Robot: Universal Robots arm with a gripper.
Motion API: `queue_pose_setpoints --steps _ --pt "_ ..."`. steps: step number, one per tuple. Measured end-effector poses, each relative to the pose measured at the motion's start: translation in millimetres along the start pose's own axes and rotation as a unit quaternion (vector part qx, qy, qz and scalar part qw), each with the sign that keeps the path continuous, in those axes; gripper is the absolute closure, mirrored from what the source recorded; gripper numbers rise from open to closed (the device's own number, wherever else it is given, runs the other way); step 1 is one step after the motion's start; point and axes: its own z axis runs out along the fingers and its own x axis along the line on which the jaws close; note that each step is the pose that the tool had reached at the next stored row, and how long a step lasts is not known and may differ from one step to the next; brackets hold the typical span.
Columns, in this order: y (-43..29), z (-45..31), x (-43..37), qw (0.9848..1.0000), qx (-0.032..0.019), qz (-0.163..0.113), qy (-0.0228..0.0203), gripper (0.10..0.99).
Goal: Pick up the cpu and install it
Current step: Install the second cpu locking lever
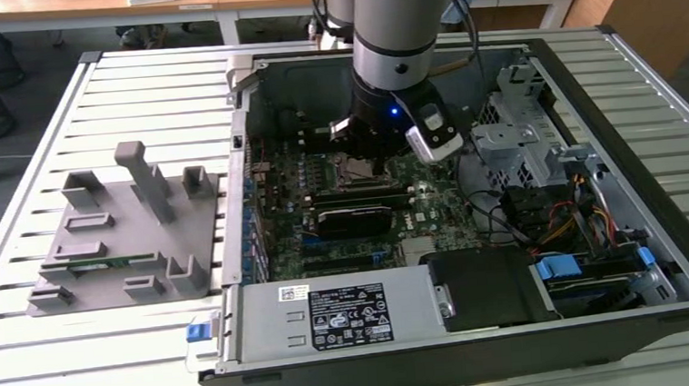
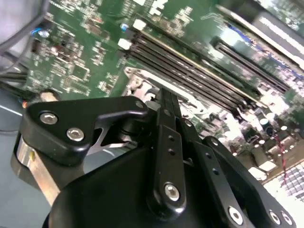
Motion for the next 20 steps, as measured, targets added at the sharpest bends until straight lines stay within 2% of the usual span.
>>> queue_pose_setpoints --steps 6,10,20 --pt "-9.2 0.0 5.5 1.0000 -0.0002 0.000 0.0000 0.973" --pt "-9.7 0.6 15.2 1.0000 -0.0008 0.000 0.0000 0.973" --pt "-10.4 2.6 28.6 1.0000 -0.0021 0.000 0.0001 0.973"
